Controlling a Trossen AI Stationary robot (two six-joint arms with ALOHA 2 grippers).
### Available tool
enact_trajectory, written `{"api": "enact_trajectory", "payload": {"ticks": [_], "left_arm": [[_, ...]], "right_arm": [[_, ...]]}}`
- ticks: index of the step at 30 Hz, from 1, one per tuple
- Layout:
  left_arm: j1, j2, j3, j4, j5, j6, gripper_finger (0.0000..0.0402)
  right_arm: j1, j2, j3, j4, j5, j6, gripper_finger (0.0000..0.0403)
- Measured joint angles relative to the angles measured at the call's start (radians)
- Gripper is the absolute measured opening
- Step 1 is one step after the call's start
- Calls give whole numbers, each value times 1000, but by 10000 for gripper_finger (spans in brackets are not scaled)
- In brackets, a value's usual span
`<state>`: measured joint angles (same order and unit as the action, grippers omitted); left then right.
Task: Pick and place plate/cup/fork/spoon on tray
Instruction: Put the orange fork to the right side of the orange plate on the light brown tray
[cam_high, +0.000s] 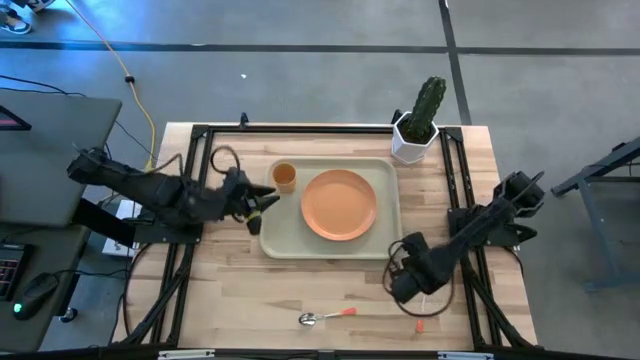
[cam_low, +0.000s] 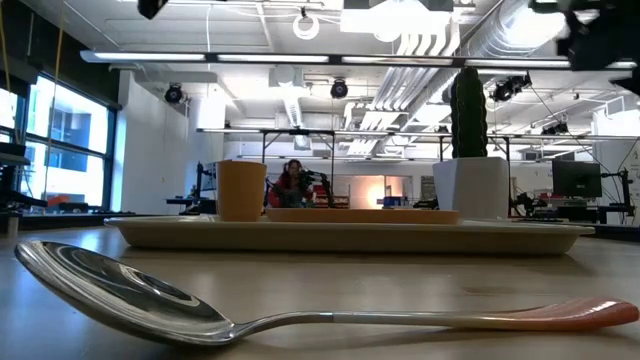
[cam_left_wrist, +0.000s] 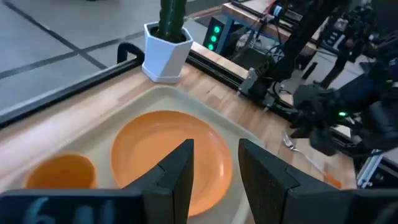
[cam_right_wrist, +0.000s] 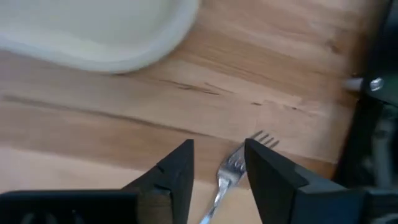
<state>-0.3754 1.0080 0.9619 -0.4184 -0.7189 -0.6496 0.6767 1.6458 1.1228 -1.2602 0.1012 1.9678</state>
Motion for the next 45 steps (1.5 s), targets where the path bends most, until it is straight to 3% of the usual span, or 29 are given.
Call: {"api": "enact_trajectory", "payload": {"ticks": [5,10,17,24,29,35,41,45], "left_arm": [[-142,80,0,44,-102,-170,117],[-239,204,0,153,-131,-273,117],[-300,387,49,156,-129,-464,117],[-305,455,89,156,-30,-484,117],[-283,446,89,151,-23,-483,117],[-250,439,90,147,-22,-483,117],[-231,438,90,97,-15,-496,117],[-176,438,90,66,15,-516,117]], "right_arm": [[106,-143,-226,263,-9,179,159],[197,-198,-310,333,-28,264,169],[274,-45,-297,530,-58,275,170],[286,68,-201,456,-72,277,168],[286,76,-183,453,-59,267,124],[286,76,-182,462,-66,248,16],[286,76,-152,451,-75,230,13],[286,71,-80,355,-3,223,5]]}}
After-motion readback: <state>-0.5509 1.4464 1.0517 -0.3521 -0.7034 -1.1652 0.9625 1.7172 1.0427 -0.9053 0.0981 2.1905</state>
